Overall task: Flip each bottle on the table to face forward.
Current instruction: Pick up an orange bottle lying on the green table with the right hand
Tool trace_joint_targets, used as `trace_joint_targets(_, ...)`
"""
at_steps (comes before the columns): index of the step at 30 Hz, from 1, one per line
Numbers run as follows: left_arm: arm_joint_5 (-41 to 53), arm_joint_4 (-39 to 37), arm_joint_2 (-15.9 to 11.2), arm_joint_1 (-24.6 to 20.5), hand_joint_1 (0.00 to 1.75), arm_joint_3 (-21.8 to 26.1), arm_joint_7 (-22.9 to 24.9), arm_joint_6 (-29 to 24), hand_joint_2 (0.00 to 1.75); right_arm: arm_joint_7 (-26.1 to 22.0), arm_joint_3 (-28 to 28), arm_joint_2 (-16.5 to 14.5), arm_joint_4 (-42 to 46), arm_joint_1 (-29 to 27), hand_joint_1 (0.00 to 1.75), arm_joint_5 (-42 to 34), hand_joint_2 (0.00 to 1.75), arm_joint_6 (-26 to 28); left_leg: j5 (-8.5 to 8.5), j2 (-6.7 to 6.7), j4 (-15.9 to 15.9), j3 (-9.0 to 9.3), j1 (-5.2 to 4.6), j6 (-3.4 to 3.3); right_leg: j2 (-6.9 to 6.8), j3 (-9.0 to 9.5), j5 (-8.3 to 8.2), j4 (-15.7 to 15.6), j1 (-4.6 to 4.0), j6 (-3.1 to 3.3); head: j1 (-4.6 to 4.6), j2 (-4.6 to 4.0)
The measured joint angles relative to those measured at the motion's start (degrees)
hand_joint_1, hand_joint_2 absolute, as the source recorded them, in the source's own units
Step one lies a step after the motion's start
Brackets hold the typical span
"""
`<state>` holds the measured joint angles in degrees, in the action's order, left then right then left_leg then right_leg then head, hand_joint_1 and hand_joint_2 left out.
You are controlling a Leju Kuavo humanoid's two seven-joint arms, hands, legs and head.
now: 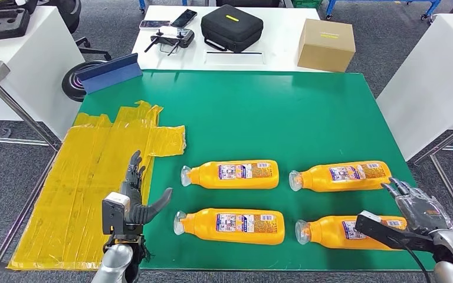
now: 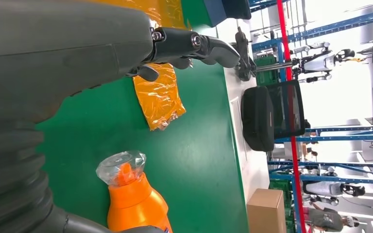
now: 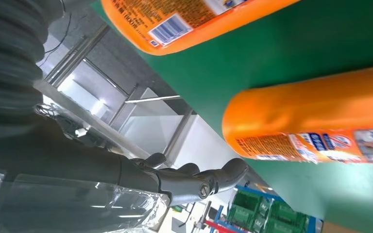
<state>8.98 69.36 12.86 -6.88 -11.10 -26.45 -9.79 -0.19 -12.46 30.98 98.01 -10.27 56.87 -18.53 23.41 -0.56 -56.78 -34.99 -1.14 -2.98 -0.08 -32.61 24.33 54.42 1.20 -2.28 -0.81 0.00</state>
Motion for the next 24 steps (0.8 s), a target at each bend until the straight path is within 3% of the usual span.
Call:
trace_joint_targets(12, -1.4, -1.7, -0.1, -1.7, 0.0, -0.9, -0.6, 0.0, 1.75, -1.0, 3.2, 7.7, -2.3, 1.1, 0.0, -6.7, 1.75, -4.3, -0.03, 0.0, 0.0, 0.03, -0.07, -0.05, 0.0, 0.04, -0.02, 0.0, 0.05, -0.02, 0.01, 0.0)
trace_joint_targets(24, -1.7, -2.6, -0.1, -2.3, 0.0, -1.0, -0.6, 0.0, 1.75, -0.9, 5.5, 10.3, -2.5, 1.1, 0.0, -7.3, 1.75, -4.3, -0.02, 0.01, 0.0, 0.03, -0.06, -0.05, 0.0, 0.03, -0.02, 0.0, 0.04, -0.02, 0.01, 0.0)
